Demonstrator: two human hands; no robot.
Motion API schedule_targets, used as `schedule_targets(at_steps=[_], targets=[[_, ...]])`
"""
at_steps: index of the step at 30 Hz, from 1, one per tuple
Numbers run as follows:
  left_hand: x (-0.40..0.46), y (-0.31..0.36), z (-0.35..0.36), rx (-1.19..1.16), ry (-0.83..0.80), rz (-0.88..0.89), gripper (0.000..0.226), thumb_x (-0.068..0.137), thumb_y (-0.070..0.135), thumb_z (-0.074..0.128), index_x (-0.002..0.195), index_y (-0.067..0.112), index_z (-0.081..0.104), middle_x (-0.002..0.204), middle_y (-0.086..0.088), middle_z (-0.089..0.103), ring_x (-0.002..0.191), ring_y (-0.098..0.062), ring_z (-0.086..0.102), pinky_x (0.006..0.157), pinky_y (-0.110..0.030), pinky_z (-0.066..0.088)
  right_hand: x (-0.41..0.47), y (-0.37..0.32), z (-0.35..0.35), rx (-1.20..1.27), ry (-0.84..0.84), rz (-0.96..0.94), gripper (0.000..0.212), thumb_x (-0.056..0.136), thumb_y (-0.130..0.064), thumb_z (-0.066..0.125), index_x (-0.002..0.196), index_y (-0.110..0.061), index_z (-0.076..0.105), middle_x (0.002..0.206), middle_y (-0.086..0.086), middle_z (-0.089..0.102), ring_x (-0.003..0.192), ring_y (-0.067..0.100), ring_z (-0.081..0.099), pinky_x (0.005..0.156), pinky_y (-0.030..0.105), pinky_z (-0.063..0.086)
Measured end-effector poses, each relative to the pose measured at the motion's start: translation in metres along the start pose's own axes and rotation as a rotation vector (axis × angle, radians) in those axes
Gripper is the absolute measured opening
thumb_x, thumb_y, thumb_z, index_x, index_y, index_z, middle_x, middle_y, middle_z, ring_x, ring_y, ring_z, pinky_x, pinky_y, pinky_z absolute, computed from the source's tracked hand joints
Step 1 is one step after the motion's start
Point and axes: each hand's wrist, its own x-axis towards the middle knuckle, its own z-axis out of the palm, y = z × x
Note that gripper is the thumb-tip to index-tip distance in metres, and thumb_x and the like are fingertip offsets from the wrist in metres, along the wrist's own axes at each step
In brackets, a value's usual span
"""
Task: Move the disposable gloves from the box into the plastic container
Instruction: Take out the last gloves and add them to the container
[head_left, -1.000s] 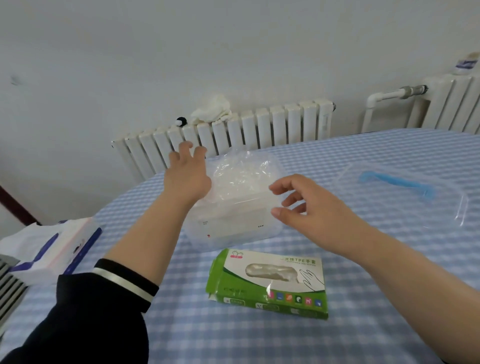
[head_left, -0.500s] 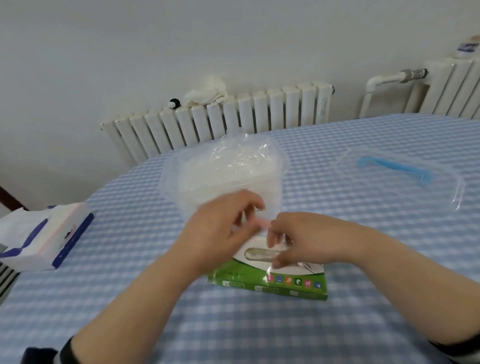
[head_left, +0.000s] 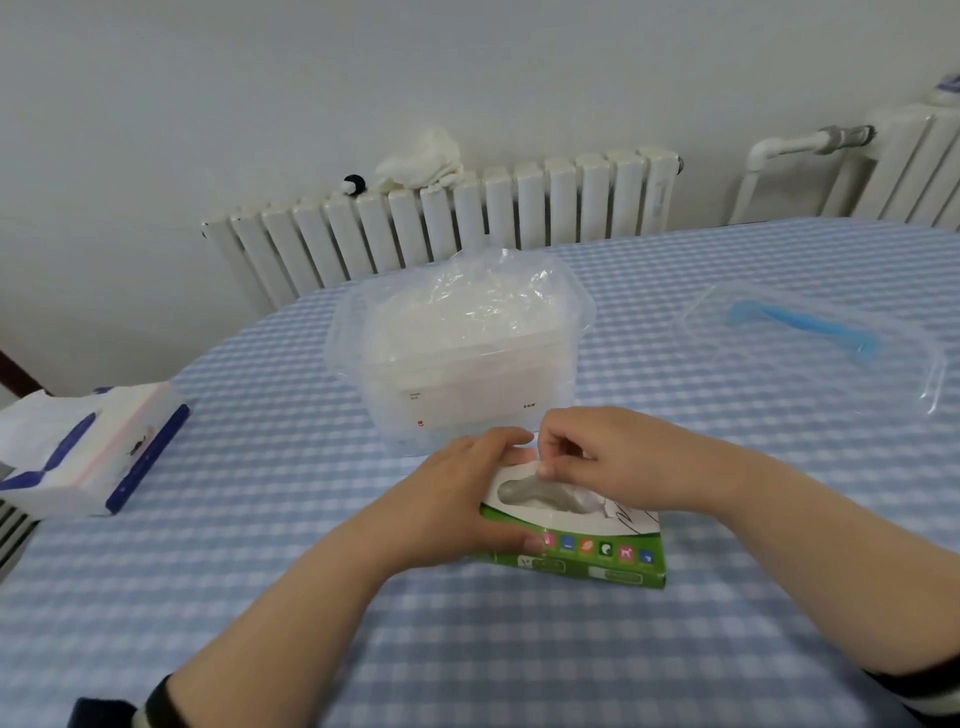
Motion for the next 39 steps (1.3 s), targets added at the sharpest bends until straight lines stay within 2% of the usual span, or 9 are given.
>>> schedule_targets(at_steps=[3, 9, 12, 20, 23, 27, 30, 34, 39], targets=[[0.001, -0.002, 0.001, -0.016, 0.007, -0.016, 0.089, 0.069, 0.050, 0.082, 0.140, 0.048, 0.028, 0.133, 0.022, 0.044, 0.122, -0.003, 0.042, 0.101, -0.030, 0.043, 0.002, 0.001, 0.002, 0.044, 0.034, -0.016, 0.018, 0.096, -0.042, 0.052, 0.082, -0.032, 0.049, 0.080, -0.011, 0.060, 0.068, 0.003, 0.051, 0.064, 0.020, 0.042], [0.002, -0.004, 0.003, -0.027, 0.009, -0.011, 0.085, 0.070, 0.050, 0.082, 0.137, 0.047, 0.031, 0.133, 0.022, 0.045, 0.122, -0.002, 0.042, 0.102, -0.030, 0.043, 0.001, 0.002, 0.004, -0.031, -0.033, -0.040, 0.026, 0.086, -0.059, 0.057, 0.103, -0.039, 0.060, 0.104, -0.024, 0.050, 0.094, -0.002, 0.050, 0.078, 0.018, 0.043], [0.002, -0.006, 0.004, -0.036, 0.005, -0.020, 0.089, 0.068, 0.052, 0.082, 0.138, 0.049, 0.028, 0.136, 0.024, 0.043, 0.123, -0.001, 0.041, 0.103, -0.031, 0.043, 0.002, -0.002, 0.005, -0.120, -0.001, -0.052, 0.015, 0.092, -0.046, 0.054, 0.089, -0.035, 0.063, 0.103, -0.022, 0.045, 0.094, 0.000, 0.048, 0.076, 0.017, 0.039], [-0.002, -0.004, 0.004, -0.011, 0.018, -0.002, 0.085, 0.071, 0.051, 0.081, 0.137, 0.050, 0.028, 0.125, 0.026, 0.039, 0.119, -0.001, 0.041, 0.100, -0.025, 0.041, 0.003, -0.001, 0.003, 0.223, 0.067, 0.035, 0.030, 0.071, -0.042, 0.081, 0.071, -0.020, 0.060, 0.089, -0.008, 0.070, 0.086, 0.005, 0.063, 0.083, 0.032, 0.052], [-0.001, -0.006, 0.003, -0.017, 0.023, -0.001, 0.081, 0.070, 0.052, 0.081, 0.134, 0.051, 0.030, 0.130, 0.021, 0.043, 0.119, -0.003, 0.043, 0.100, -0.028, 0.043, 0.005, -0.003, 0.001, 0.308, 0.116, 0.031, 0.030, 0.073, -0.041, 0.079, 0.070, -0.020, 0.058, 0.081, -0.005, 0.070, 0.076, 0.006, 0.064, 0.072, 0.025, 0.051], [-0.002, -0.006, 0.004, -0.014, 0.023, -0.002, 0.080, 0.069, 0.054, 0.080, 0.132, 0.048, 0.032, 0.128, 0.018, 0.044, 0.116, -0.004, 0.045, 0.099, -0.029, 0.045, 0.004, -0.002, 0.001, 0.281, 0.154, 0.016, 0.023, 0.086, -0.036, 0.069, 0.079, -0.022, 0.052, 0.049, -0.016, 0.052, 0.046, 0.001, 0.043, 0.050, 0.014, 0.035], [-0.003, -0.005, 0.004, -0.019, 0.026, 0.008, 0.081, 0.069, 0.051, 0.081, 0.134, 0.045, 0.033, 0.126, 0.019, 0.044, 0.115, -0.002, 0.045, 0.099, -0.028, 0.044, 0.002, -0.004, 0.002, 0.257, 0.124, -0.034, 0.018, 0.093, -0.021, 0.063, 0.091, -0.032, 0.050, 0.065, -0.014, 0.064, 0.061, -0.001, 0.054, 0.062, 0.017, 0.043], [-0.003, -0.003, 0.003, -0.036, 0.022, 0.019, 0.080, 0.069, 0.049, 0.082, 0.134, 0.043, 0.034, 0.121, 0.025, 0.043, 0.114, 0.002, 0.044, 0.100, -0.026, 0.044, 0.001, -0.006, 0.001, 0.217, 0.034, -0.020, 0.035, 0.093, -0.017, 0.063, 0.117, -0.040, 0.054, 0.082, -0.016, 0.067, 0.082, -0.003, 0.061, 0.079, 0.017, 0.048], [-0.003, -0.005, 0.004, -0.069, 0.022, -0.003, 0.080, 0.068, 0.048, 0.084, 0.132, 0.044, 0.035, 0.118, 0.029, 0.042, 0.112, 0.004, 0.045, 0.095, -0.020, 0.043, -0.003, -0.009, -0.004, 0.002, 0.010, 0.043, 0.019, 0.091, -0.025, 0.066, 0.100, -0.041, 0.066, 0.085, -0.012, 0.064, 0.081, 0.001, 0.058, 0.073, 0.016, 0.047]])
